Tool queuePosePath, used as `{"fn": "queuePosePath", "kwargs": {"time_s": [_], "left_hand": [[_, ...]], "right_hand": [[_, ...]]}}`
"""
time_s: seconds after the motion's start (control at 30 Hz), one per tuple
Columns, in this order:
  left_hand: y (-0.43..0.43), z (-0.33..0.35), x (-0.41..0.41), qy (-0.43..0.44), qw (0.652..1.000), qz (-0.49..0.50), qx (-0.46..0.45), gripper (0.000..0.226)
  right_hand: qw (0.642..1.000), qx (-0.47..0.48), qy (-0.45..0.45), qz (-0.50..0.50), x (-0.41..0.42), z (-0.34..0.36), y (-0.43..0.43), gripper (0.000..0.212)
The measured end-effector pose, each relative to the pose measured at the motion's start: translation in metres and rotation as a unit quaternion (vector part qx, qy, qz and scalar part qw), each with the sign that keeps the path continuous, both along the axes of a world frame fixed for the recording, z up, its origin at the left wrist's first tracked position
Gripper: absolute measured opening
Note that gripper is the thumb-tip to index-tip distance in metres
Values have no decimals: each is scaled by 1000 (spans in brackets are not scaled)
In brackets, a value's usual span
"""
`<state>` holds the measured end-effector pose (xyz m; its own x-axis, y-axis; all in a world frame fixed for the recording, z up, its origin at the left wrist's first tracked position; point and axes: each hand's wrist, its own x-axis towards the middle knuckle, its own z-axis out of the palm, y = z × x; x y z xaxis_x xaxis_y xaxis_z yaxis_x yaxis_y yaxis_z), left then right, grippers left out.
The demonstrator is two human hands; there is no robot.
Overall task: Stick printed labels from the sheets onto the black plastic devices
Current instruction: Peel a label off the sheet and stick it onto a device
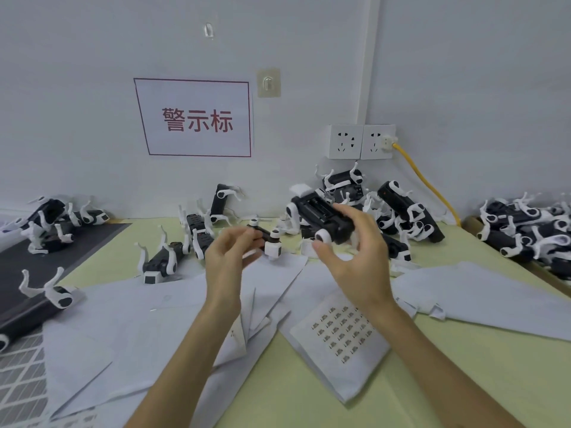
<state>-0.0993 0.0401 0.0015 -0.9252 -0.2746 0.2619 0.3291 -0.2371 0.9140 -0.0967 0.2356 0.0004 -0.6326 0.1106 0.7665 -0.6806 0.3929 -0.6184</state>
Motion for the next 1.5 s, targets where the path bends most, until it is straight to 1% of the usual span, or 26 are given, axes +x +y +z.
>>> {"fn": "queuePosePath", "kwargs": {"time_s": [0.1, 0.17, 0.27, 0.37, 0.47, 0.5, 0.53, 0.57, 0.63, 0.67, 0.7, 0.73, 0.77, 0.83, 0.9, 0.93, 1.0, 1.07, 1.13, 1.2, 1.27, 1.33, 1.37, 1.4, 1.43, 1.5], "left_hand": [[2, 1, 5, 59, 991, -26, -121, 47], [6, 2, 7, 74, 977, -66, -186, 57], [6, 0, 7, 66, 960, -126, -241, 55], [3, -1, 6, 52, 943, -154, -290, 46], [3, -3, 6, 17, 913, -229, -337, 42], [4, -4, 7, 7, 907, -251, -338, 40], [5, -5, 7, -5, 910, -258, -324, 37], [5, -5, 7, -20, 923, -255, -288, 35], [2, -3, 3, -66, 952, -243, -175, 40], [-2, -2, 2, -89, 959, -242, -120, 43], [-5, -2, 0, -109, 961, -242, -80, 42], [-8, -2, -1, -127, 961, -237, -59, 41], [-9, -3, -1, -148, 961, -229, -47, 40], [-7, -3, -1, -189, 959, -211, -26, 37], [-3, -5, 1, -212, 957, -200, -12, 19], [-2, -5, 2, -218, 956, -194, -12, 11], [-1, -3, 5, -221, 952, -211, -21, 7], [-1, -2, 7, -205, 938, -277, -40, 13], [1, -1, 8, -184, 918, -338, -93, 25], [4, -3, 10, -167, 903, -366, -148, 23], [7, -5, 11, -154, 898, -368, -187, 20], [8, -7, 10, -148, 898, -359, -208, 18], [7, -8, 9, -151, 896, -359, -213, 22], [7, -9, 9, -153, 893, -361, -220, 28], [7, -9, 9, -152, 890, -365, -226, 33], [6, -9, 9, -149, 890, -362, -234, 37]], "right_hand": [[995, -61, -40, 66, 2, 6, 6, 48], [981, -71, -101, 150, 3, 10, 7, 50], [959, -57, -153, 230, 4, 12, 8, 52], [948, -76, -168, 259, 5, 12, 9, 52], [942, -76, -182, 273, 4, 11, 9, 57], [942, -68, -182, 273, 4, 11, 8, 56], [939, -70, -188, 279, 2, 10, 7, 54], [932, -91, -201, 288, 0, 11, 7, 50], [917, -144, -233, 290, -5, 15, 13, 41], [924, -126, -239, 269, -7, 17, 21, 35], [939, -62, -241, 237, -9, 19, 31, 32], [946, 27, -248, 208, -10, 19, 40, 29], [939, 118, -265, 186, -11, 17, 48, 27], [900, 249, -317, 167, -12, 10, 55, 21], [865, 319, -357, 153, -12, 4, 52, 20], [855, 337, -367, 142, -12, 2, 50, 19], [851, 344, -371, 141, -12, 1, 49, 18], [862, 321, -360, 158, -12, 4, 50, 17], [880, 296, -335, 160, -9, 7, 49, 21], [896, 286, -303, 151, -8, 8, 46, 26], [905, 295, -271, 143, -7, 8, 42, 22], [904, 315, -252, 140, -9, 7, 40, 6], [907, 316, -240, 139, -9, 6, 38, 4], [912, 305, -234, 143, -8, 4, 36, 6], [916, 295, -225, 152, -8, 4, 35, 2], [920, 293, -208, 156, -7, 2, 31, 17]]}}
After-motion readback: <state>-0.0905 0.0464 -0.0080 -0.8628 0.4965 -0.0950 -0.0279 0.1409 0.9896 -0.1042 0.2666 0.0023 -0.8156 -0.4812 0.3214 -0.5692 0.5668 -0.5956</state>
